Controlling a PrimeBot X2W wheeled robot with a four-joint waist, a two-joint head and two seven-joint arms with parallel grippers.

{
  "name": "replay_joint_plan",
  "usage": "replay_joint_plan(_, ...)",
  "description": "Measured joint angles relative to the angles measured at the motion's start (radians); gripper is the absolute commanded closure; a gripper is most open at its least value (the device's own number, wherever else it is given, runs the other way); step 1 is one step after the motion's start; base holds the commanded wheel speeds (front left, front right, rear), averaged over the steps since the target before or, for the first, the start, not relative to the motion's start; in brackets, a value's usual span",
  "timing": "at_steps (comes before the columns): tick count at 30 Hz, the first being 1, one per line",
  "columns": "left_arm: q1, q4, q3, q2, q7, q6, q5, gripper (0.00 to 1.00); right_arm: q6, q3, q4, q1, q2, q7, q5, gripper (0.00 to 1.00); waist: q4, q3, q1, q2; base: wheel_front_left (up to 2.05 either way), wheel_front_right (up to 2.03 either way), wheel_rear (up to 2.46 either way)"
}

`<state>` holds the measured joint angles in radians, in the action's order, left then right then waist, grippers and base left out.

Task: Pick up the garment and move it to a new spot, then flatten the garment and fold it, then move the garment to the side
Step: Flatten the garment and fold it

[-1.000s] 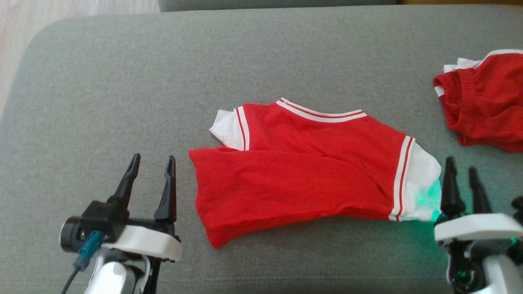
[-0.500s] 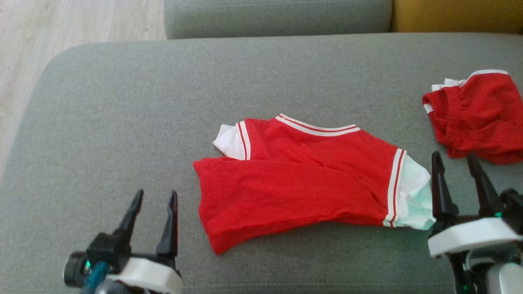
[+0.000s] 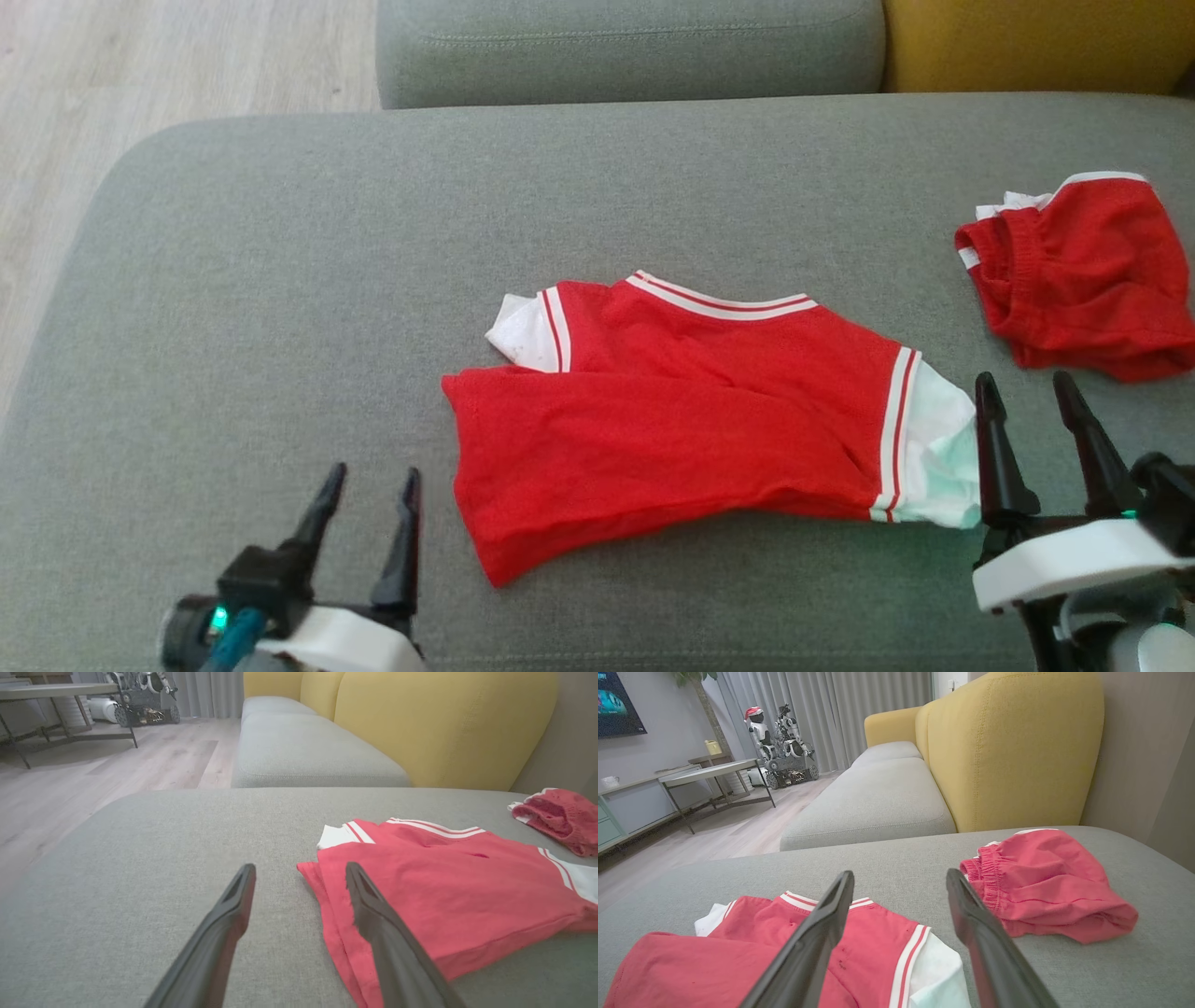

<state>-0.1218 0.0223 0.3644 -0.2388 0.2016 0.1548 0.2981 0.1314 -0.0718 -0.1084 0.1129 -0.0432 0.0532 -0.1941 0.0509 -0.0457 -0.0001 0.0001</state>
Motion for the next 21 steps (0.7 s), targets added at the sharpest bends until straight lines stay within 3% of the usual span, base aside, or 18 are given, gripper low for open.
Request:
replay_joint_plan(9,0.026,0.148,0.075,0.038,-0.173,-0.126,0.147,0.00,0.000,0.024,0.005,-0.002,0.000,0.006,-0.012,0.00,-0.007,-0.034,0.0000,0.0000,0.00,0.00,0.00)
replay_joint_plan(21,0.135,0.330,0.078,0.065,-0.146,-0.196,0.187,0.00,0.000,0.024,0.020,-0.024,0.000,0.005,-0.025,0.00,-0.036,-0.079,0.0001,0.0000,0.00,0.00,0.00)
